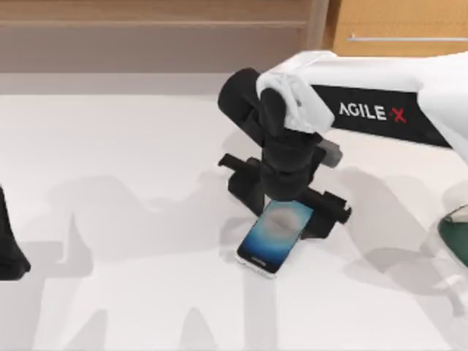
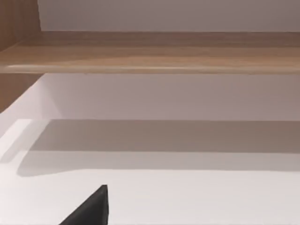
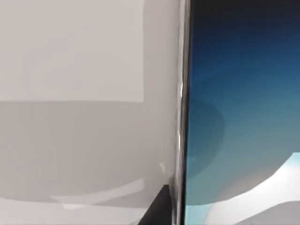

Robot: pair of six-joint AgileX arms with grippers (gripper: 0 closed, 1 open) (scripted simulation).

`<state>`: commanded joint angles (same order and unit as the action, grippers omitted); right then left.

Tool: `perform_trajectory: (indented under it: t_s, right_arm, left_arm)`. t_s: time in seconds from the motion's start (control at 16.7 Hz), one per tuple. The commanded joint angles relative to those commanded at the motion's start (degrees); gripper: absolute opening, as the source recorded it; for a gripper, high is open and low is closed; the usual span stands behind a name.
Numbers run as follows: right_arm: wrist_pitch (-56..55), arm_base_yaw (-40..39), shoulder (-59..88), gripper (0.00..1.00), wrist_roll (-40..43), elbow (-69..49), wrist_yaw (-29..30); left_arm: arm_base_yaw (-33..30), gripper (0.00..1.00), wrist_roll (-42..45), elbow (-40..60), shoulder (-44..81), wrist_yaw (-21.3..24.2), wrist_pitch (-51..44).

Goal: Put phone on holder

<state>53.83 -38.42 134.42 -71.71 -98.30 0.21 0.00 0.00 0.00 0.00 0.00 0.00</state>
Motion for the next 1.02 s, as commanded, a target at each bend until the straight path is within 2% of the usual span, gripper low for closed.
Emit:
perform_trajectory:
  t_s: [0.12,0.18,0.6,1.02]
  right_arm:
    - [0.0,0.0,0.0,0.02,0.0,0.0,0.0]
    - [0.0,0.0,0.0,0.00,0.0,0.0,0.0]
    - [0.0,0.0,0.0,0.00,0.0,0.0,0.0]
    - [5.7,0.2,-4.0,0.00,0.9,-2.1,0.7]
  left_arm:
    - [0.0,1.00,0.0,0.0,0.0,0.0,0.0]
    - [0.0,1.00,0.0,0.0,0.0,0.0,0.0]
    - [0.0,1.00,0.0,0.0,0.0,0.0,0.0]
    - [0.0,1.00,0.0,0.0,0.0,0.0,0.0]
